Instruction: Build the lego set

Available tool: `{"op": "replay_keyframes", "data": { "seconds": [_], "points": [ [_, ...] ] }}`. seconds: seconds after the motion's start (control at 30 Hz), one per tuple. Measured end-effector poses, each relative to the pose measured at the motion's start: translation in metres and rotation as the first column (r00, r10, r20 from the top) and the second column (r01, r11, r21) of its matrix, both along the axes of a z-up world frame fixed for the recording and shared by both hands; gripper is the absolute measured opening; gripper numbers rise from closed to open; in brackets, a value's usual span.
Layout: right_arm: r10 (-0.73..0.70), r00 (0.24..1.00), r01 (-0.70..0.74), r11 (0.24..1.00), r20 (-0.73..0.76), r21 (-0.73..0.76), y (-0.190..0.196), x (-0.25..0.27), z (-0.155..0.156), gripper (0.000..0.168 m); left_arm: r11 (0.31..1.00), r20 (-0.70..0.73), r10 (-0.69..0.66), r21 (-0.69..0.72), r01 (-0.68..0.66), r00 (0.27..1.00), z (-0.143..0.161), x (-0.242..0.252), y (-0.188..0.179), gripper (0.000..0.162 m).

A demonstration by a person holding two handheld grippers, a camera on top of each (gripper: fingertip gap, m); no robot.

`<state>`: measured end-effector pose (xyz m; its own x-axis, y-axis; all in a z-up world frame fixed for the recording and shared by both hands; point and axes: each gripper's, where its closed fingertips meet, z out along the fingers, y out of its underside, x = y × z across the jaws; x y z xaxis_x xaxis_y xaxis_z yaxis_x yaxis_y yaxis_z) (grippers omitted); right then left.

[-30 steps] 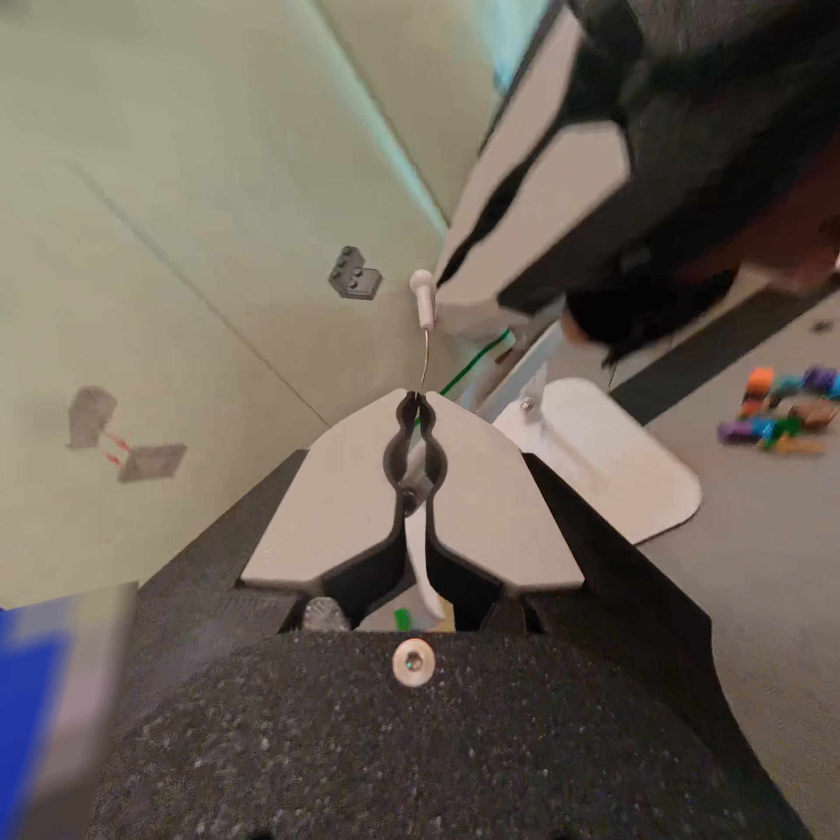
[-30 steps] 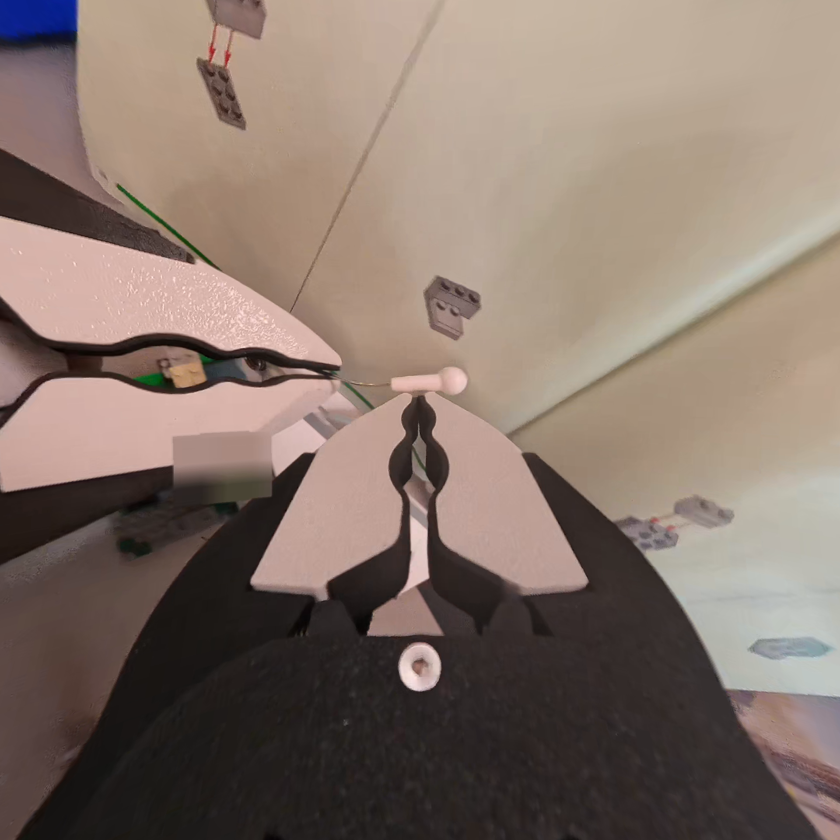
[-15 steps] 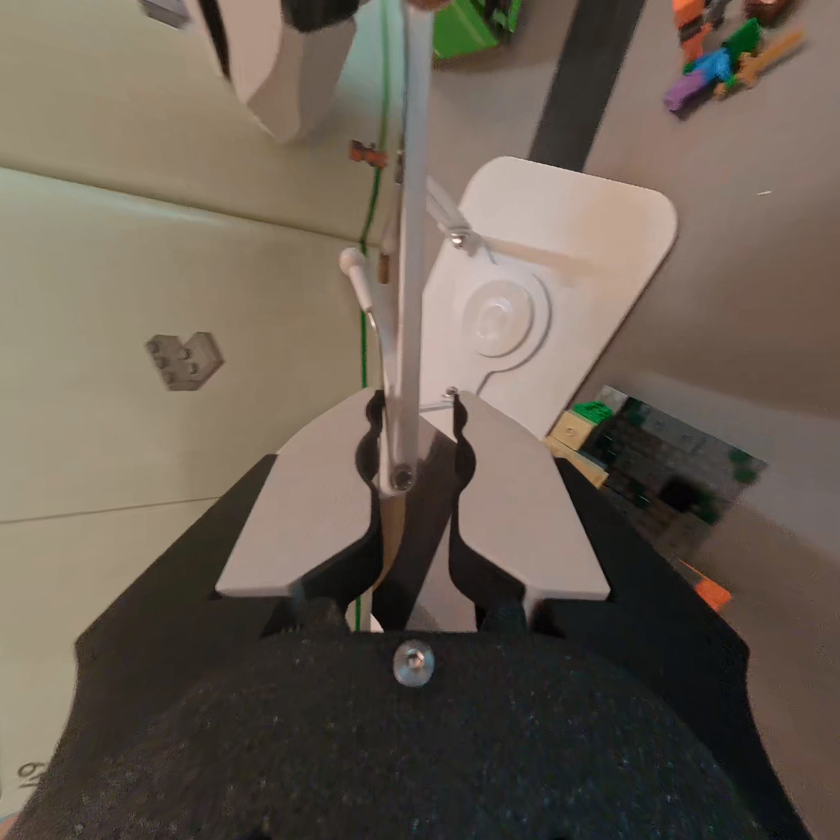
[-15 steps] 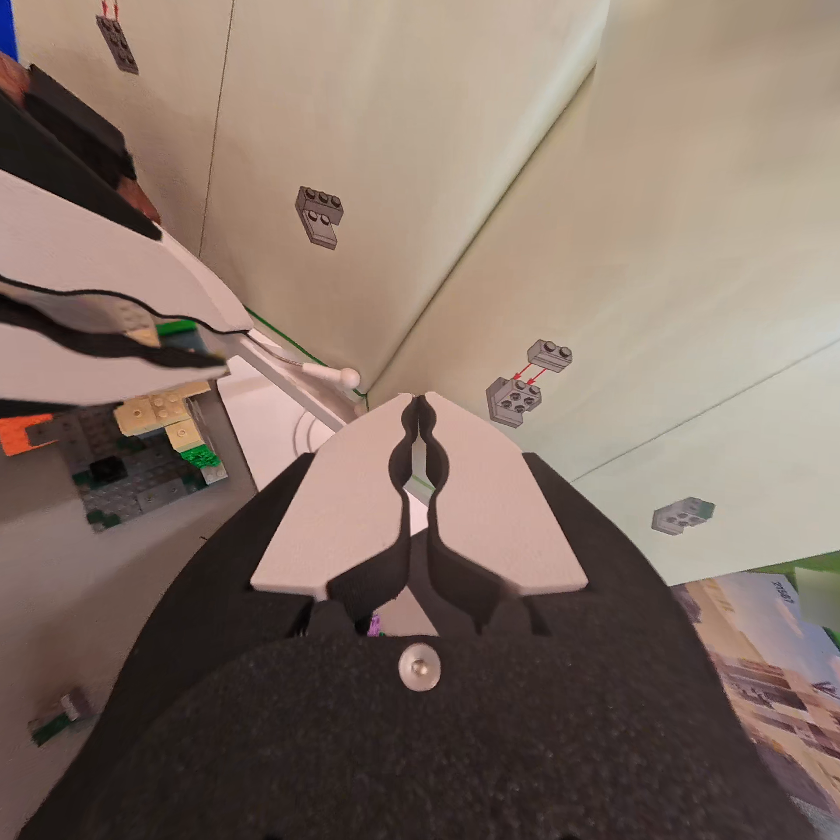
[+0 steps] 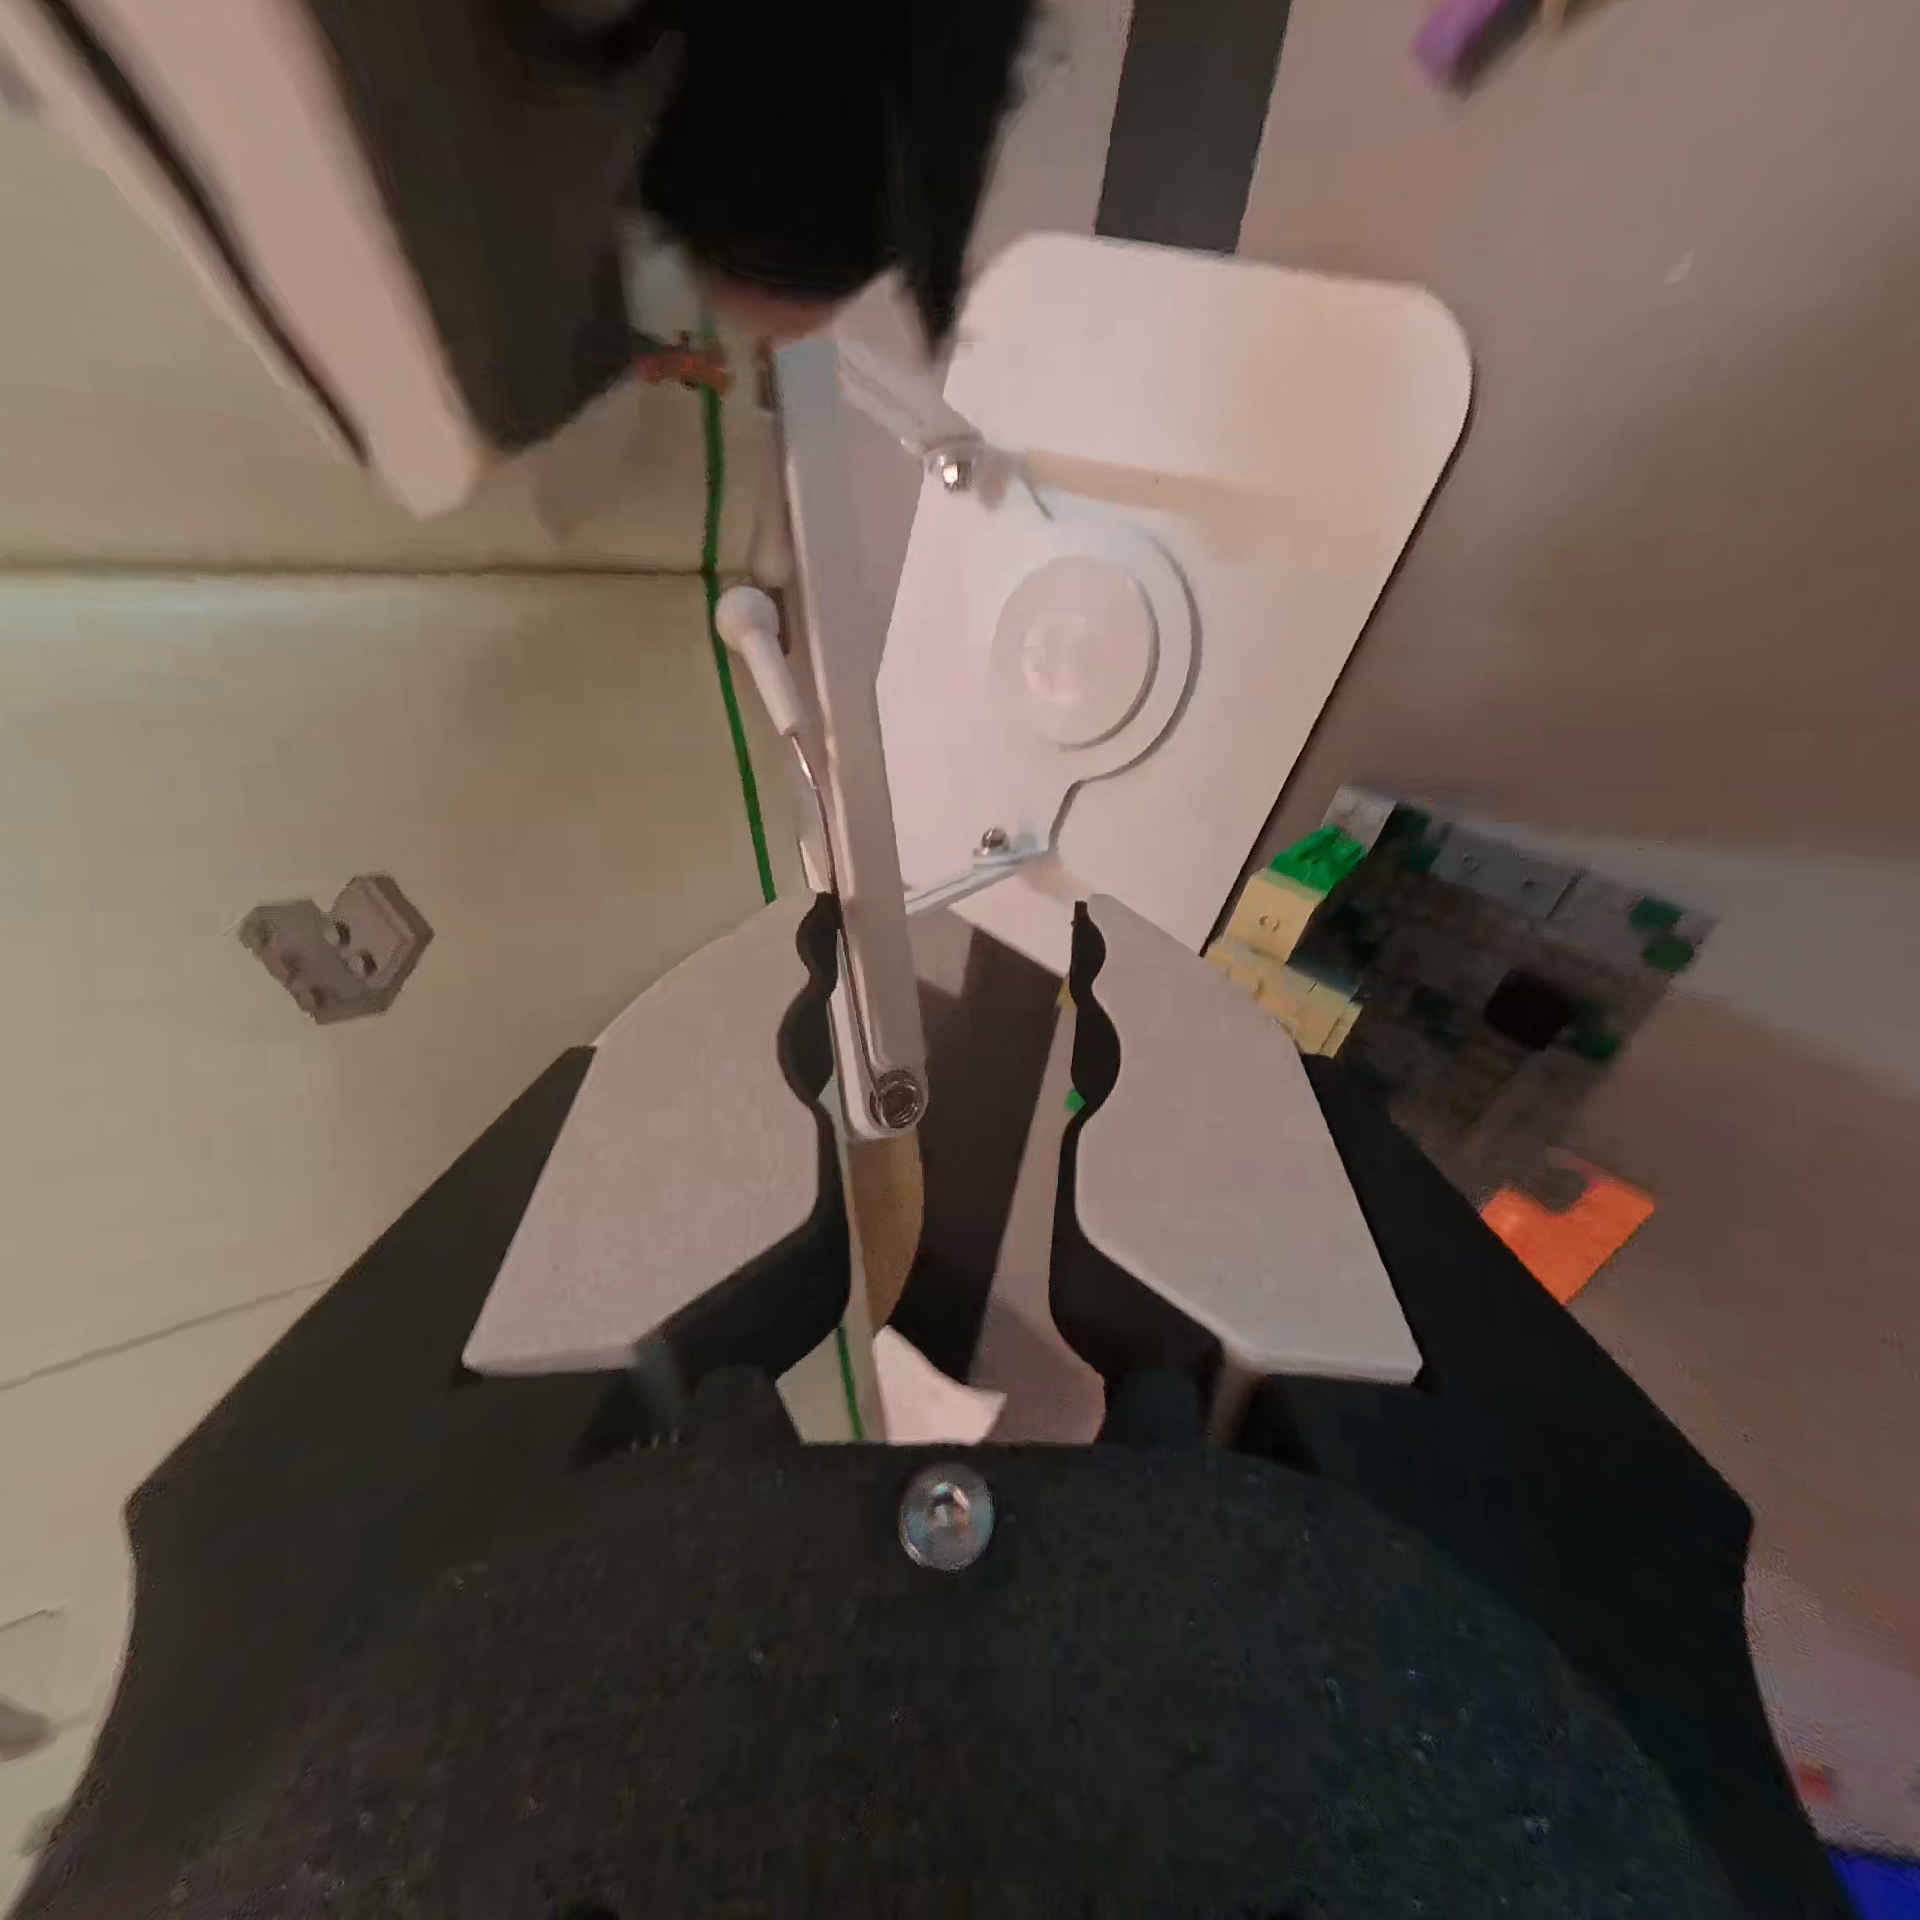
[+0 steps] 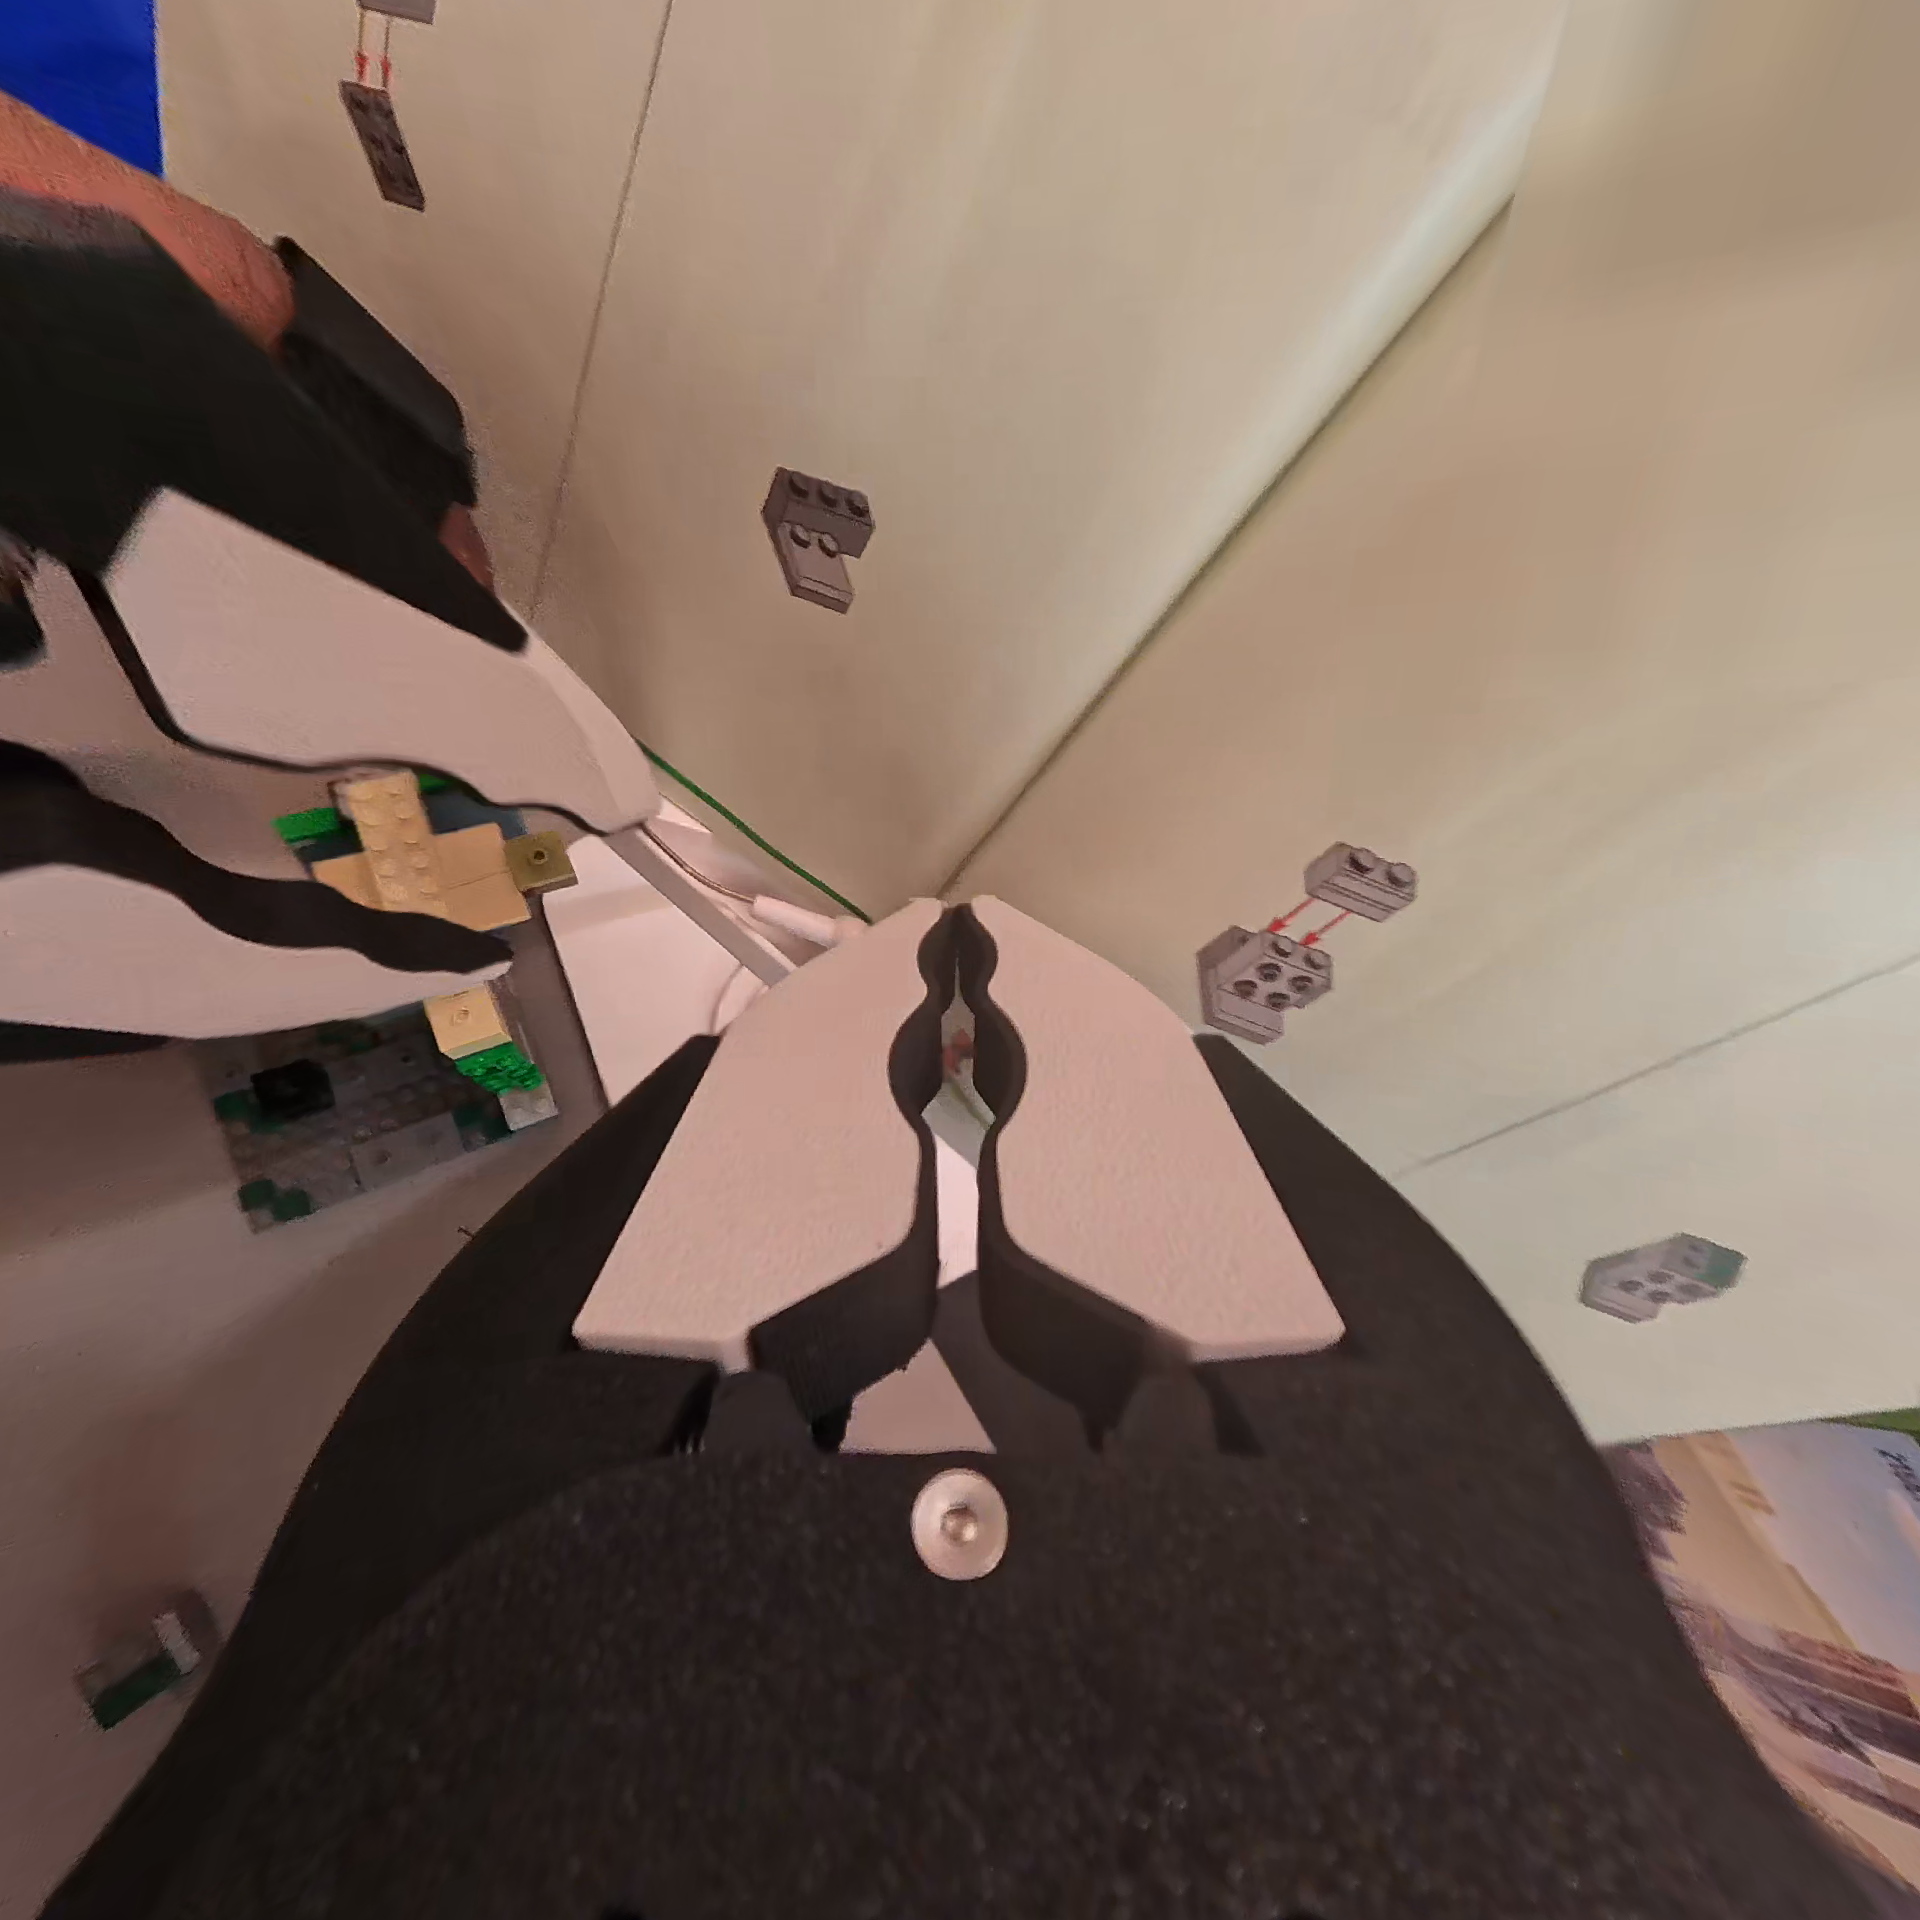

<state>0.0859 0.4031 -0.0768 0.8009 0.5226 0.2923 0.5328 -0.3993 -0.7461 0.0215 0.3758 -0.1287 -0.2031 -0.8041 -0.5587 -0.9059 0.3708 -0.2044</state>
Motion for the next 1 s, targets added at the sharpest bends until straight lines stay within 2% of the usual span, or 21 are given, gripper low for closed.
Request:
{"op": "replay_keyframes", "data": {
  "seconds": [0.07, 0.13, 0.23, 0.33, 0.43, 0.57, 0.7, 0.77, 0.87, 1.0],
  "points": [
    [0.026, 0.999, -0.026, 1.000, -0.031, -0.015, -0.001, -0.008, -0.003, 0.000, 0.998, -0.074, -0.039, 0.053, 0.043, 0.997, 0.000, -0.002, 0.000, 0.042],
    [0.045, 0.997, -0.047, 0.998, -0.054, -0.039, -0.003, -0.015, -0.009, 0.000, 0.998, -0.045, -0.051, 0.029, 0.052, 0.998, 0.001, -0.002, 0.000, 0.039],
    [0.068, 0.998, -0.068, 0.995, -0.006, -0.079, -0.003, -0.018, -0.026, 0.000, 0.996, 0.099, -0.021, -0.082, 0.030, 0.995, 0.006, 0.000, -0.004, 0.040],
    [0.076, 0.992, -0.066, 0.993, 0.101, -0.094, -0.002, -0.015, -0.038, 0.000, 0.993, 0.240, 0.008, -0.117, 0.021, 0.971, 0.021, -0.001, -0.007, 0.040],
    [0.083, 0.986, -0.065, 0.989, 0.142, -0.132, -0.003, -0.016, -0.039, 0.000, 0.988, 0.346, 0.098, -0.146, -0.050, 0.933, 0.034, -0.014, -0.002, 0.039],
    [0.093, 0.979, -0.067, 0.987, 0.179, -0.148, -0.005, -0.015, -0.035, 0.000, 0.941, 0.505, 0.280, -0.312, -0.130, 0.817, 0.039, -0.038, 0.004, 0.035],
    [0.088, 0.995, -0.089, 0.996, -0.041, -0.030, -0.013, -0.010, 0.005, 0.000, 0.838, 0.603, 0.474, -0.533, -0.118, 0.641, 0.035, -0.062, 0.004, 0.027],
    [0.053, 0.996, -0.051, 0.998, -0.077, 0.035, -0.017, 0.013, 0.020, 0.000, 0.776, 0.615, 0.555, -0.625, -0.084, 0.560, 0.031, -0.069, 0.006, 0.026],
    [-0.027, 0.999, 0.028, 0.998, -0.018, 0.055, -0.024, 0.060, 0.014, 0.000, 0.741, 0.604, 0.617, -0.662, -0.114, 0.505, 0.018, -0.078, 0.021, 0.029],
    [-0.137, 0.989, 0.140, 0.989, -0.046, 0.057, -0.035, 0.112, -0.006, 0.000, 0.716, 0.610, 0.655, -0.689, -0.109, 0.446, 0.019, -0.080, 0.032, 0.018]
  ]
}}
